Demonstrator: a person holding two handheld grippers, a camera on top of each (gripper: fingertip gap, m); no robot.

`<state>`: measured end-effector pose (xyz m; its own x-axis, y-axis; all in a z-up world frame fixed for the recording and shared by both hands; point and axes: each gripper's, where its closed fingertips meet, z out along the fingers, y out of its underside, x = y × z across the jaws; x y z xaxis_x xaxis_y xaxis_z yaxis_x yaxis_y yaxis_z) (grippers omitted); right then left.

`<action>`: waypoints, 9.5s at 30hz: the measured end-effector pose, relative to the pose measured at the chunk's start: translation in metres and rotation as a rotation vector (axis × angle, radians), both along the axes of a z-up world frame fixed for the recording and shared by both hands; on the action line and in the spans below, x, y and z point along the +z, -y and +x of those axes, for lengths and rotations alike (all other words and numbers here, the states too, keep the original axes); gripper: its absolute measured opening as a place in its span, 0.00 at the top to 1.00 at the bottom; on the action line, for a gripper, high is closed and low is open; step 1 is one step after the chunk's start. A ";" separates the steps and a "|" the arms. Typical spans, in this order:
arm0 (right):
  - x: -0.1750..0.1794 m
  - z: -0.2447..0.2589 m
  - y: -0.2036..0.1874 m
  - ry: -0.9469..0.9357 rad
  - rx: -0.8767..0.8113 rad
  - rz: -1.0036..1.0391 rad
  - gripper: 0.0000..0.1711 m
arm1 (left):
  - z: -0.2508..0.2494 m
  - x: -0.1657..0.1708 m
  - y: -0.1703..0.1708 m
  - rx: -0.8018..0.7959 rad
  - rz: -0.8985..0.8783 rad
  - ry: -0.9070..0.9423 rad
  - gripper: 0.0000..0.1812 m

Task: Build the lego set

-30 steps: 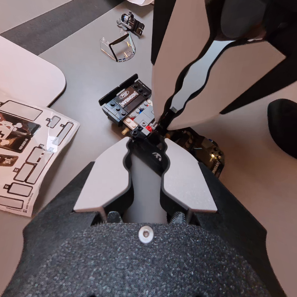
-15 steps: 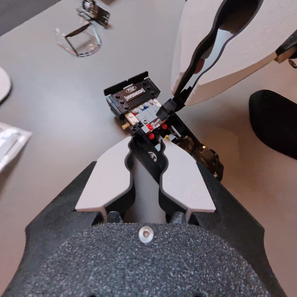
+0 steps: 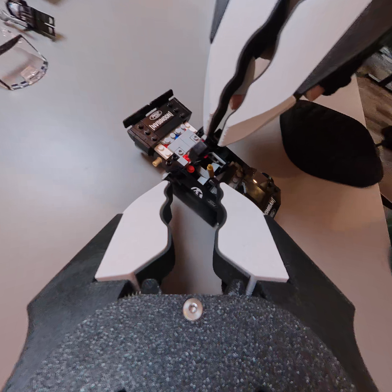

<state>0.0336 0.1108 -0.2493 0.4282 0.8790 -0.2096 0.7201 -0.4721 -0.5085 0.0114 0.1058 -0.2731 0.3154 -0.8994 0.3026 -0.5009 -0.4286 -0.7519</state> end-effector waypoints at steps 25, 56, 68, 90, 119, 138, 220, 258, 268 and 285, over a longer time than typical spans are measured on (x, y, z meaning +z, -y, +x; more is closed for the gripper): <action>-0.019 0.002 -0.002 0.175 0.089 0.005 0.95 | -0.004 0.017 0.006 0.077 0.135 -0.060 0.75; -0.017 0.007 0.000 0.371 0.103 -0.216 0.96 | 0.007 -0.002 0.040 0.330 0.226 -0.160 0.51; -0.016 0.008 0.003 0.404 0.072 -0.267 0.95 | 0.003 0.011 0.039 0.354 0.265 -0.103 0.50; -0.015 0.010 0.002 0.467 0.058 -0.265 0.95 | 0.005 0.012 0.043 0.344 0.308 -0.107 0.51; -0.025 0.011 0.000 0.431 0.000 -0.224 0.96 | 0.003 0.013 0.044 0.331 0.318 -0.101 0.52; -0.025 0.011 -0.001 0.396 0.024 -0.171 0.95 | 0.003 0.012 0.045 0.322 0.322 -0.102 0.52; -0.026 0.011 -0.005 0.207 0.065 -0.020 0.94 | 0.030 0.003 -0.018 -0.194 0.305 -0.080 0.95; -0.020 0.024 -0.025 0.277 0.044 0.135 0.96 | 0.035 0.003 -0.038 -0.053 0.137 -0.112 0.95; -0.021 0.023 -0.026 0.257 0.056 0.107 0.96 | 0.035 0.003 -0.041 -0.043 0.158 -0.100 0.95; -0.023 0.022 -0.029 0.245 0.037 0.053 0.96 | 0.036 0.003 -0.046 -0.019 0.145 -0.075 0.95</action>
